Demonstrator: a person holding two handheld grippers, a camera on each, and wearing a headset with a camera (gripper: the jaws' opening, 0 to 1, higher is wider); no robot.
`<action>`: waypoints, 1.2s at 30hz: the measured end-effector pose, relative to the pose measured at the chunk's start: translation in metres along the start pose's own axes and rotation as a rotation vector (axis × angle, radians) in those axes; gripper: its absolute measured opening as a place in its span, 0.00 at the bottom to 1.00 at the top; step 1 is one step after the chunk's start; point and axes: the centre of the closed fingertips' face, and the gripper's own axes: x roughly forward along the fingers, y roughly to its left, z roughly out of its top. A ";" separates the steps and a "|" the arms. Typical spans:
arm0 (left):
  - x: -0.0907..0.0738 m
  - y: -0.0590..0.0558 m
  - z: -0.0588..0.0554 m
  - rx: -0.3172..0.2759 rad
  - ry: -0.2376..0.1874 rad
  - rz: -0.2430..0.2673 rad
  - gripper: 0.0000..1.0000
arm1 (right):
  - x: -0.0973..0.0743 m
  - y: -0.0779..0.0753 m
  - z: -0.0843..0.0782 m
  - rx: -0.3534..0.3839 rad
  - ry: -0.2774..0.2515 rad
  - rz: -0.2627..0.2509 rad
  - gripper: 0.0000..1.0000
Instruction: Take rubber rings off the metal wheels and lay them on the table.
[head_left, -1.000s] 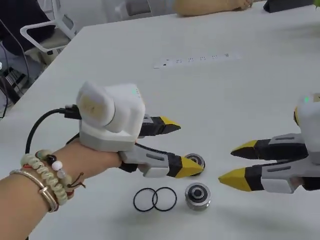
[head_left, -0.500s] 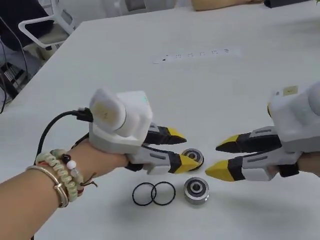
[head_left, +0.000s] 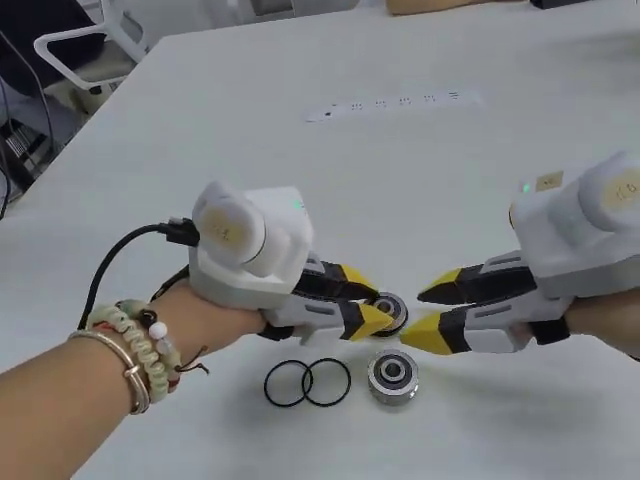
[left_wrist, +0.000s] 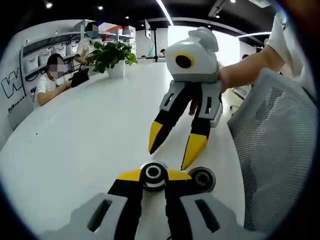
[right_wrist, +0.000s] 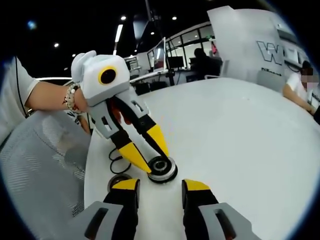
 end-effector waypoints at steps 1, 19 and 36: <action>-0.001 0.000 0.000 0.001 0.003 -0.001 0.10 | 0.001 0.000 -0.001 0.000 0.004 0.001 0.31; -0.003 -0.002 0.003 -0.020 -0.039 0.014 0.07 | 0.007 -0.005 0.000 -0.013 0.015 0.006 0.29; -0.002 -0.002 -0.001 -0.015 -0.035 0.013 0.07 | 0.006 -0.010 -0.004 -0.011 0.025 -0.015 0.24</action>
